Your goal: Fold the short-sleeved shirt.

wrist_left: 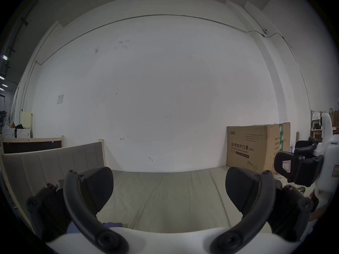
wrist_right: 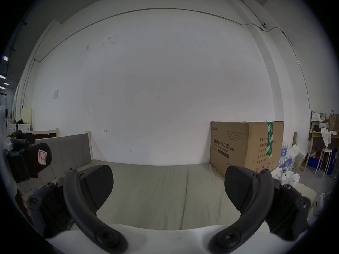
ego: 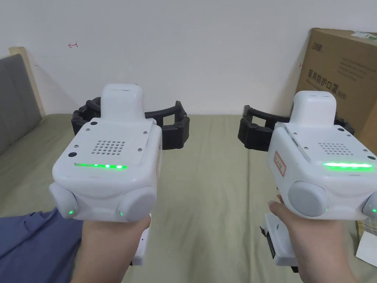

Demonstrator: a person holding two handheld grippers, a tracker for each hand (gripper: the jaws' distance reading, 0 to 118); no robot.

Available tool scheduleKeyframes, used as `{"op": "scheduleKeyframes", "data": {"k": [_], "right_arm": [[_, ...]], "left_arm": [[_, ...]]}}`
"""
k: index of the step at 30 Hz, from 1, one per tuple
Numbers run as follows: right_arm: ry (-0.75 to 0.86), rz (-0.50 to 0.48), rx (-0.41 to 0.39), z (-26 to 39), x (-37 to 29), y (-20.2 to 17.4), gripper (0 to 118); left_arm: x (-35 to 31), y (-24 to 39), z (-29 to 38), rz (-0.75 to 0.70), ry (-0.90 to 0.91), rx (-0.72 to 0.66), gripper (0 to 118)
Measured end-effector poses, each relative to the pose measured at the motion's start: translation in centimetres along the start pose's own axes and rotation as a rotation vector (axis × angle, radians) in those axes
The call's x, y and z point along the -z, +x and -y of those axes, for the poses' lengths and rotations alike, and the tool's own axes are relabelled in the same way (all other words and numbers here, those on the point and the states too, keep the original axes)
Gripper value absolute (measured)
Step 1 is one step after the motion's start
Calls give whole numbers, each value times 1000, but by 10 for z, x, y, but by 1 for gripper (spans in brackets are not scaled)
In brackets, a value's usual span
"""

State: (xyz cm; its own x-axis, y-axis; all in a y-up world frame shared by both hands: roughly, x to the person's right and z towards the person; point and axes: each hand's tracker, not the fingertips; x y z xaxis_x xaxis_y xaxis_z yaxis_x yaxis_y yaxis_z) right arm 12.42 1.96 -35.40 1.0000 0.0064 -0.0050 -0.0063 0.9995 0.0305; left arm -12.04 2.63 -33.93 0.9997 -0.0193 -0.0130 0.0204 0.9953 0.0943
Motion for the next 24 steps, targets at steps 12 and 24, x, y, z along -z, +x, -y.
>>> {"op": "scheduleKeyframes", "data": {"k": [12,24], "right_arm": [[-10,19,27,1,0,6,118],[-27,20,22,5,1,5,118]], "left_arm": [[3,0,3,-9,-20,24,118],[7,-2,0,-13,-38,-2,118]]}}
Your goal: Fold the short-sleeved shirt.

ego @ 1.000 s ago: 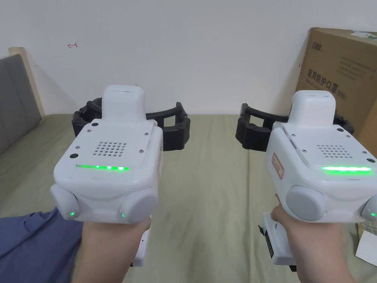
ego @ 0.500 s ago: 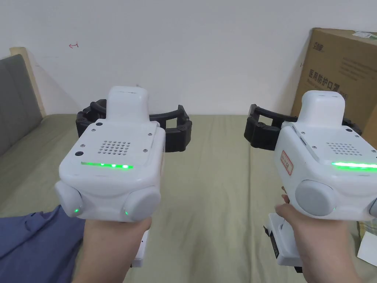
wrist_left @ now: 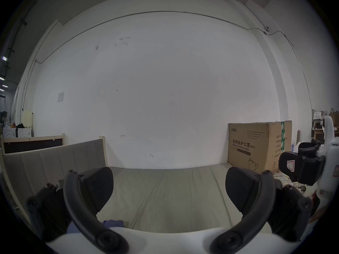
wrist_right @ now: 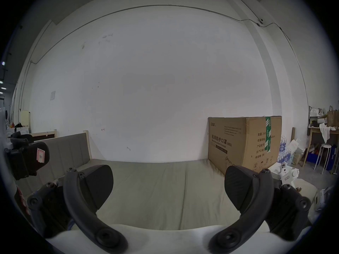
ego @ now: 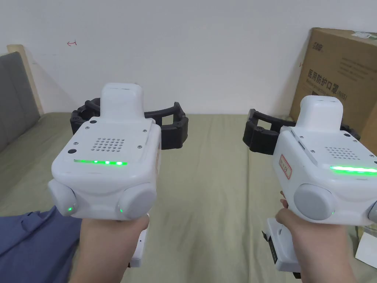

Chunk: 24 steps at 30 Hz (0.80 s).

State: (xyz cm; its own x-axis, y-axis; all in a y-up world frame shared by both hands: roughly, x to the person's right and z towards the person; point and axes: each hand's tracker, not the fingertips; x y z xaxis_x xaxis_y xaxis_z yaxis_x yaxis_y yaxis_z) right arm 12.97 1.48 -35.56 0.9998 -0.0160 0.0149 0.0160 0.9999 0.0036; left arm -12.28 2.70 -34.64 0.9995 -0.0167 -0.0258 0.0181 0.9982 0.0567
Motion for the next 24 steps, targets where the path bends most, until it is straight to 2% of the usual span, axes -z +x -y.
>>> {"op": "scheduleKeyframes", "data": {"k": [11,17,22,24], "right_arm": [[-4,9,3,1,0,0,118],[-8,-18,1,2,-1,0,118],[-1,-15,-16,3,-2,-5,118],[20,22,-56,3,-5,-7,118]], "left_arm": [[-1,1,5,-10,-4,11,118],[-3,1,3,-4,3,20,118],[-4,2,4,1,10,28,118],[-7,2,5,-15,31,41,118]]}}
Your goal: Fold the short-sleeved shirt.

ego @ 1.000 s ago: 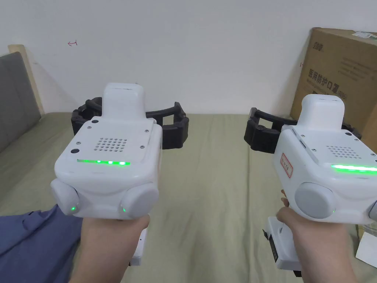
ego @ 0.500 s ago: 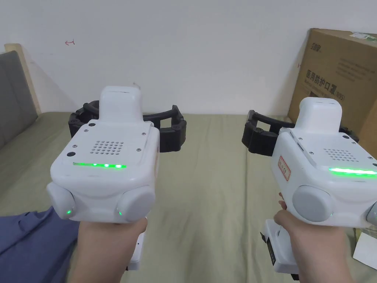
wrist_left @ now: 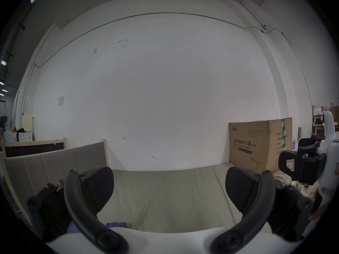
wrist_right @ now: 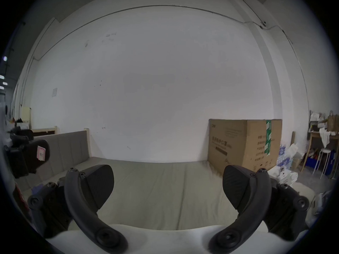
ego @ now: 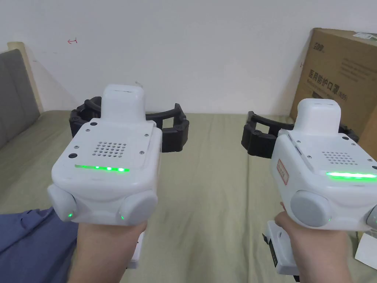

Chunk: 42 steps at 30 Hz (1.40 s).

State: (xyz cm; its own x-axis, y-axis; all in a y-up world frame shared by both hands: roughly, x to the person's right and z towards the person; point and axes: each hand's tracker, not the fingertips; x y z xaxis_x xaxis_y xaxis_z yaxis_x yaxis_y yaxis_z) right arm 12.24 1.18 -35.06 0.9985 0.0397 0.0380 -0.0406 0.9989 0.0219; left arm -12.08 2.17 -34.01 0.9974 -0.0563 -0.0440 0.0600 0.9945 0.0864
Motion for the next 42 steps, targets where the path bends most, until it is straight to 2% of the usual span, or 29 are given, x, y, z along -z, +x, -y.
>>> {"op": "scheduleKeyframes", "data": {"k": [5,6,7,8,9,10,11,13,14,21,25,28,32,37,40,42], "right_arm": [[15,-26,-14,3,-1,0,117],[9,-28,-7,4,0,0,103],[11,-26,-3,5,-1,-1,66],[22,-18,1,7,-3,-1,8],[31,-13,-1,9,-2,-1,0],[6,14,-20,9,1,-2,0],[4,46,-6,13,2,-2,0],[-11,-17,42,16,3,3,0],[-11,13,32,17,3,2,0],[-36,28,58,16,4,17,0],[-48,29,53,18,3,22,0],[-92,11,34,21,9,11,0],[-105,-111,35,30,19,-33,0],[-158,-418,48,35,27,-145,0],[-167,-564,24,36,17,-200,0],[-172,-620,14,39,15,-222,0]], "left_arm": [[0,-2,-2,14,0,-8,116],[-1,-3,-2,23,-5,-23,107],[-3,-4,-3,29,-12,-36,87],[-4,-5,-4,35,-27,-52,53],[-4,-6,-4,42,-38,-57,12],[-7,-10,-1,102,-61,-23,9],[-7,-12,1,125,-49,-31,9],[-8,-4,5,58,-33,83,0],[-8,0,6,44,-37,127,0],[8,-10,11,77,-124,-63,0],[11,-25,13,60,-142,-109,0],[8,-42,17,52,-149,-133,0],[-8,-85,22,12,-176,-98,0],[-76,-200,32,-280,-206,-20,0],[-116,-257,33,-416,-196,-103,0],[-127,-277,35,-450,-215,-132,0]]}}
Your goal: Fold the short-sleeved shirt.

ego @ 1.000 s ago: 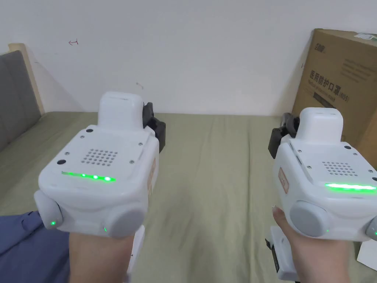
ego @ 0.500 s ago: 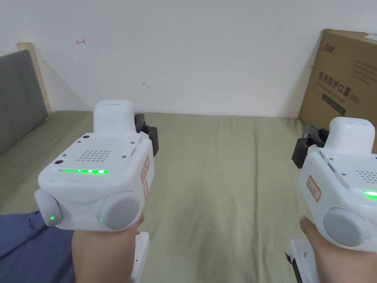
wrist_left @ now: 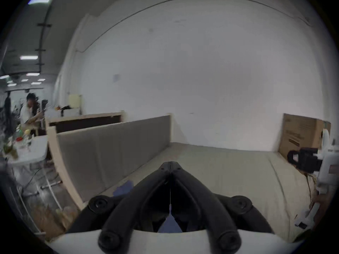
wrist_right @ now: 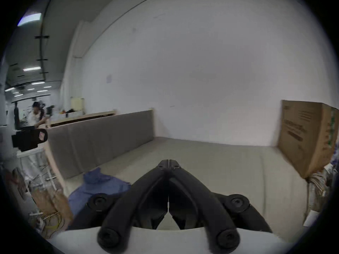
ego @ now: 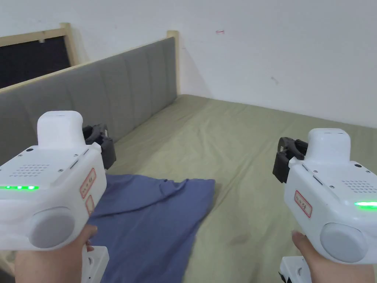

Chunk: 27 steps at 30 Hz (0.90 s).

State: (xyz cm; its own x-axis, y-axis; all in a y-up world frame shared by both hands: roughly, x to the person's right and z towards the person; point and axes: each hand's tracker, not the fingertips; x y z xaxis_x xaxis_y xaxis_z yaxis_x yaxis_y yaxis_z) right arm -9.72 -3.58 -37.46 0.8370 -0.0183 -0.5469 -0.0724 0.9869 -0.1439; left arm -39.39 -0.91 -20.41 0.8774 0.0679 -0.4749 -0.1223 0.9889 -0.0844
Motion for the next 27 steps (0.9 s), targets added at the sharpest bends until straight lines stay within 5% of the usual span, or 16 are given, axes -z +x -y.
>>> {"op": "scheduleKeyframes", "data": {"k": [3,10,14,15,17,27], "right_arm": [[-49,-54,13,6,14,-15,0],[-157,-68,-19,31,23,-10,0],[-225,-40,3,48,29,8,0],[-239,-33,15,52,30,14,0],[-262,-17,31,58,32,24,0],[-340,43,76,86,34,62,0]], "left_arm": [[6,-10,4,3,-36,21,0],[123,0,77,307,-797,-23,0],[166,29,128,284,-918,55,0],[178,35,141,281,-970,20,19],[198,46,161,268,-1041,-3,111],[228,79,255,270,-1168,201,118]]}}
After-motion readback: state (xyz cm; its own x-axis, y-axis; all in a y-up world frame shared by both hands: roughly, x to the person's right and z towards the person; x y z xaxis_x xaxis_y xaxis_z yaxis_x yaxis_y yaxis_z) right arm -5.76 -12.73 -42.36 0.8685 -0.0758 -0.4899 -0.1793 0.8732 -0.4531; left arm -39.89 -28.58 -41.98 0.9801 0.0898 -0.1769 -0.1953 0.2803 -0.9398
